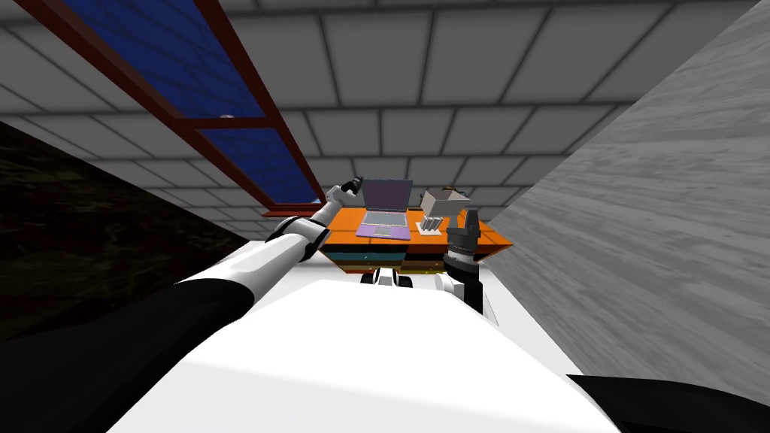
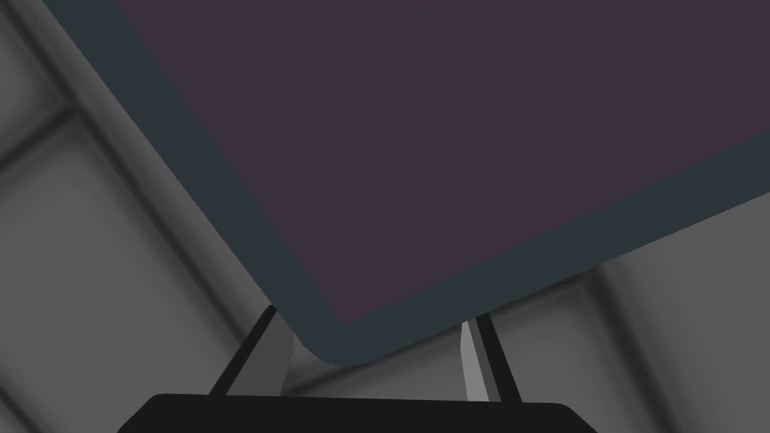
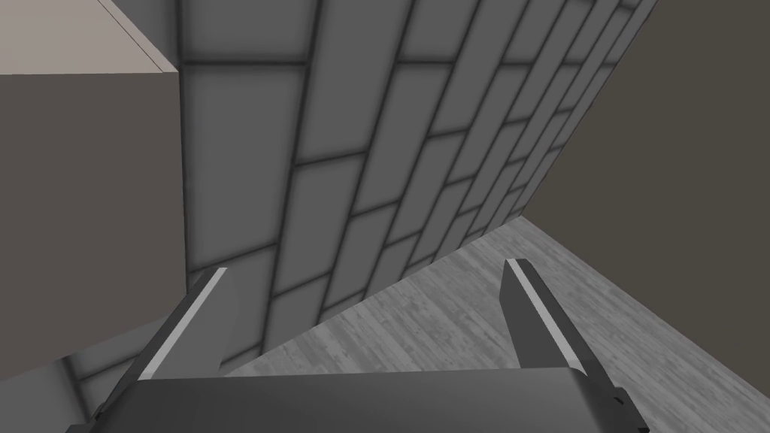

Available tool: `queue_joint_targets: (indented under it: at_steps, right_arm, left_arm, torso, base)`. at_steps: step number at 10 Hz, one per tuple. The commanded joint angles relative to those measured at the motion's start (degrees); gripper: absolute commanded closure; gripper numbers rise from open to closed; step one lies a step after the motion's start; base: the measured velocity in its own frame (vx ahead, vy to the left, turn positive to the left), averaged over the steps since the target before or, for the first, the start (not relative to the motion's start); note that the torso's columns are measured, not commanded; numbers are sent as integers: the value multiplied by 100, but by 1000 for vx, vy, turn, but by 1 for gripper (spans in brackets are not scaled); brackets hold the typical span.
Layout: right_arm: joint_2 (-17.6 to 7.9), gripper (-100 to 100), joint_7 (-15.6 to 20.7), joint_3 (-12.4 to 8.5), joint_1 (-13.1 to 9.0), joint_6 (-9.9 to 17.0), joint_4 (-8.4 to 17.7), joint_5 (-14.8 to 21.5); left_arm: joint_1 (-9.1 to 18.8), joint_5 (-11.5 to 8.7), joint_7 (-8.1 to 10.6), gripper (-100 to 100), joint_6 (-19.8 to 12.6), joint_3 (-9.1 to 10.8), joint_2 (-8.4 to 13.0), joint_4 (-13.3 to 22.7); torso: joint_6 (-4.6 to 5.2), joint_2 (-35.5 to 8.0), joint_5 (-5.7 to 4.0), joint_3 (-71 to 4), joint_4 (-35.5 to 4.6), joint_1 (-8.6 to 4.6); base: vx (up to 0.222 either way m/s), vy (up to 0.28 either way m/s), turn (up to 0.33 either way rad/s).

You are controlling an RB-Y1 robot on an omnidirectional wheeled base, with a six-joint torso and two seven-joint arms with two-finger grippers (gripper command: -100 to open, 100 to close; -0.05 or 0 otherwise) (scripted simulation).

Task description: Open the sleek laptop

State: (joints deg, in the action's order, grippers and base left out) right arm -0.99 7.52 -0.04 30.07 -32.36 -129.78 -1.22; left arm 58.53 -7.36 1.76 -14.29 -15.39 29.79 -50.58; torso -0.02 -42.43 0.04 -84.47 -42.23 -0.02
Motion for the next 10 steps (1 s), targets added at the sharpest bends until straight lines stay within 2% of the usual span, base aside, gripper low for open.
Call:
queue_joint_targets:
  at_steps: [1,2,4,5,6,7,9,10]
  right_arm:
    - [0,0,0,0,0,0,0,0]
    - [0,0,0,0,0,0,0,0]
    - [0,0,0,0,0,0,0,0]
    - [0,0,0,0,0,0,0,0]
    - [0,0,0,0,0,0,0,0]
    - [0,0,0,0,0,0,0,0]
    - [0,0,0,0,0,0,0,0]
    - [-1,0,0,0,0,0,0,0]
  left_arm:
    - [-191,115,-52,100,466,163,-84,12]
    - [-345,212,-98,100,640,309,-147,9]
    - [-345,212,-98,100,840,309,-147,9]
    - [-499,310,-143,100,1075,455,-211,6]
    - [-499,310,-143,100,1213,455,-211,6]
    - [-654,407,-189,100,1391,602,-274,3]
    - [-654,407,-189,100,1586,602,-274,3]
    - [-808,504,-234,100,1798,748,-337,0]
  torso:
    - [-3,5,3,-4,8,1]
    - [6,10,1,-8,3,6]
    - [6,20,0,-15,4,6]
    - [11,28,-4,-20,0,2]
    - [3,29,-3,-20,5,-3]
    - [8,28,-5,-20,1,-4]
    - [6,29,-1,-20,4,5]
    - [11,26,-2,-19,-2,8]
  base:
    - [-26,-46,54]
    - [-32,-39,68]
    - [-25,-30,28]
    - [-14,-35,63]
    - [-19,-44,52]
    - [-12,-56,91]
    - [-10,-36,22]
    - [-15,-28,62]
